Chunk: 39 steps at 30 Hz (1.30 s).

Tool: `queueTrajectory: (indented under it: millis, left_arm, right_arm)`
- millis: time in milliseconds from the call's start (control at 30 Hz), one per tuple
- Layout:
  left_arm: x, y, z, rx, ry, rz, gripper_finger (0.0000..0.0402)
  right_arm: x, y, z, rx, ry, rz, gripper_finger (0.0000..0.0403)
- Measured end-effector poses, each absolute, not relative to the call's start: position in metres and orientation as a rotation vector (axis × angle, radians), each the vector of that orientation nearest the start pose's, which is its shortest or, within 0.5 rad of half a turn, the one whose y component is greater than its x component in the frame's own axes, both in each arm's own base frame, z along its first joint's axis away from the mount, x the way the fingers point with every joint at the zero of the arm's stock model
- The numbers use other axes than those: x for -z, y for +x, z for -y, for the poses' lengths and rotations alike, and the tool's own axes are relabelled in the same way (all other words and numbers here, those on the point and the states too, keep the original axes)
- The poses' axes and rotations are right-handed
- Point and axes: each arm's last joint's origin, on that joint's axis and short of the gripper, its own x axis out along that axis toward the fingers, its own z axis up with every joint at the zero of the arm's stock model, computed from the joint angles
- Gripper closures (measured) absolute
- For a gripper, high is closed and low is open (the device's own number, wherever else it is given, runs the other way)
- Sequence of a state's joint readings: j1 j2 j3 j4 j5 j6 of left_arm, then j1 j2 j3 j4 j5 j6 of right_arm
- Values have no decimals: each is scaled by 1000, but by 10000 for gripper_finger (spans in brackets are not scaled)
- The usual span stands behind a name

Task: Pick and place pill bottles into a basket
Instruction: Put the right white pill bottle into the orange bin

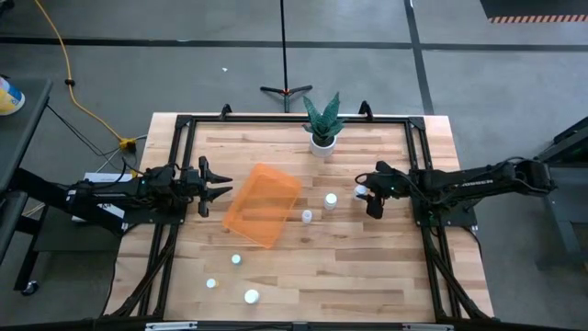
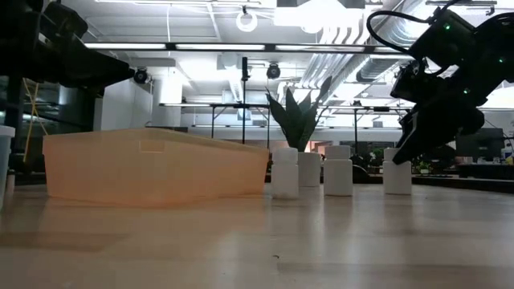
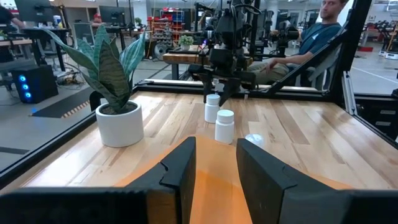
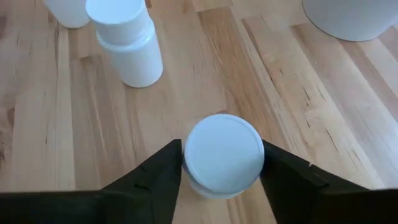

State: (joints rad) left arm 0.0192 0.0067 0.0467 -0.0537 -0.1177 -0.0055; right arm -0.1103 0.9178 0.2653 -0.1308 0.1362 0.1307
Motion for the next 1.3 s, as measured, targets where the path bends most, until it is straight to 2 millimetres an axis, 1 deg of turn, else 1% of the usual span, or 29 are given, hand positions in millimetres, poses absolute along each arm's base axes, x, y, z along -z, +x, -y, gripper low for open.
queueTrajectory:
  millis: [200,300,500,633,767,867,967,1067,1200,1300]
  left_arm:
    - [-174,95,-5,-137,-5,-14,252]
    - [-174,95,-5,-137,-5,-14,252]
    - [-174,95,-5,-137,-5,-14,252]
    - [-174,95,-5,-137,-5,-14,252]
    - [-174,95,-5,-136,-5,-13,252]
    - [-174,95,-5,-136,-5,-14,252]
    - [-174,95,-5,-137,-5,-14,252]
    - [-174,95,-5,-137,-5,-14,252]
    - [-174,95,-5,-137,-5,-14,252]
    - [-174,95,-5,-137,-5,-14,252]
  right_arm:
    - [-146,159,22,283,114,-742,255]
    - [-151,163,22,281,113,-711,256]
    - [-174,174,23,270,63,-639,239]
    - [-192,183,25,257,13,-519,256]
    - [-208,190,25,220,-36,-353,256]
    - [-214,194,25,210,-63,-274,256]
    - [-218,201,25,205,-89,-201,249]
    - [-217,214,26,177,-106,-122,251]
    - [-207,232,27,151,-109,-53,257]
    - [-201,248,29,151,-108,-69,257]
